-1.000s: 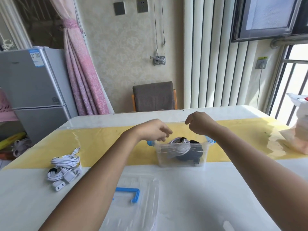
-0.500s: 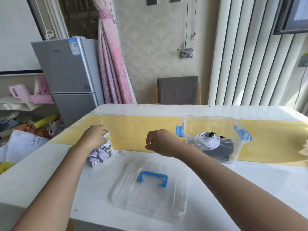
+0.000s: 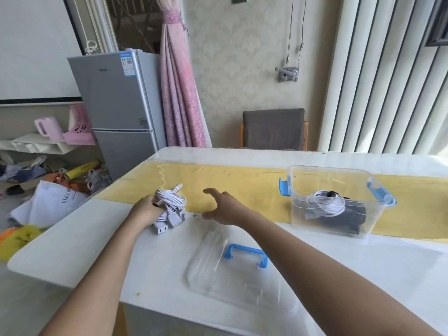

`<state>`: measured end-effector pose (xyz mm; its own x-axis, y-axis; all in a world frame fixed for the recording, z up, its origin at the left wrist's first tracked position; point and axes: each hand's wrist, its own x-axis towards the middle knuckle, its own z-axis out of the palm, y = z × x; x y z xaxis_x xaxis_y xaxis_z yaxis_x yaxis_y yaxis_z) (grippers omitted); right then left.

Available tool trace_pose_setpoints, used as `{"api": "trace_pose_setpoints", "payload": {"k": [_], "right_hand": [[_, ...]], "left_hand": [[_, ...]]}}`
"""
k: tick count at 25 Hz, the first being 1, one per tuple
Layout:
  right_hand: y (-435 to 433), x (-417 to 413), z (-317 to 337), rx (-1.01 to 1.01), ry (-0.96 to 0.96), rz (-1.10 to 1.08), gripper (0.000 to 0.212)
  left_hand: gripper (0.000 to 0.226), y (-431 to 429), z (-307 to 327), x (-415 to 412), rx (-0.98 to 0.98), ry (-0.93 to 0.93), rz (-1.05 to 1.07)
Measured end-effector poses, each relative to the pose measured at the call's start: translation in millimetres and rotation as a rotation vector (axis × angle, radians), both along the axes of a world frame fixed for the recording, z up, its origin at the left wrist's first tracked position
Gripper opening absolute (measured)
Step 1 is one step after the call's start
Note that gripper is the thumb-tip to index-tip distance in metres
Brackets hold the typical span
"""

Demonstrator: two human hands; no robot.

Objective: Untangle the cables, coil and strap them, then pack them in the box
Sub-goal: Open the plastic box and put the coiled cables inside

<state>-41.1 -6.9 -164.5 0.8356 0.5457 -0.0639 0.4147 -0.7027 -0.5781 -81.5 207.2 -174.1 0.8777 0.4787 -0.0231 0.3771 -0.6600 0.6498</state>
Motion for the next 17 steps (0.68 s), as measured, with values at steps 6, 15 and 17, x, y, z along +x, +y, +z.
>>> {"api": "trace_pose_setpoints", "payload": {"k": [6,15,17], "right_hand": [[20,8,0,0.093,0.038,-0.031,0.064],[-1,30,-12,0.457,0.183,-0.287,0.023],[-9,32,-14,0.597,0.281,-0.36,0.019]], "left_hand": [[0.031,-29,-8,-4,-0.861,-0.132,-0.057],[0.048,-79,-27,30,-0.57,-0.439,-0.249],[0.053,-86,-26,37,-0.572,-0.439,-0.229]]}}
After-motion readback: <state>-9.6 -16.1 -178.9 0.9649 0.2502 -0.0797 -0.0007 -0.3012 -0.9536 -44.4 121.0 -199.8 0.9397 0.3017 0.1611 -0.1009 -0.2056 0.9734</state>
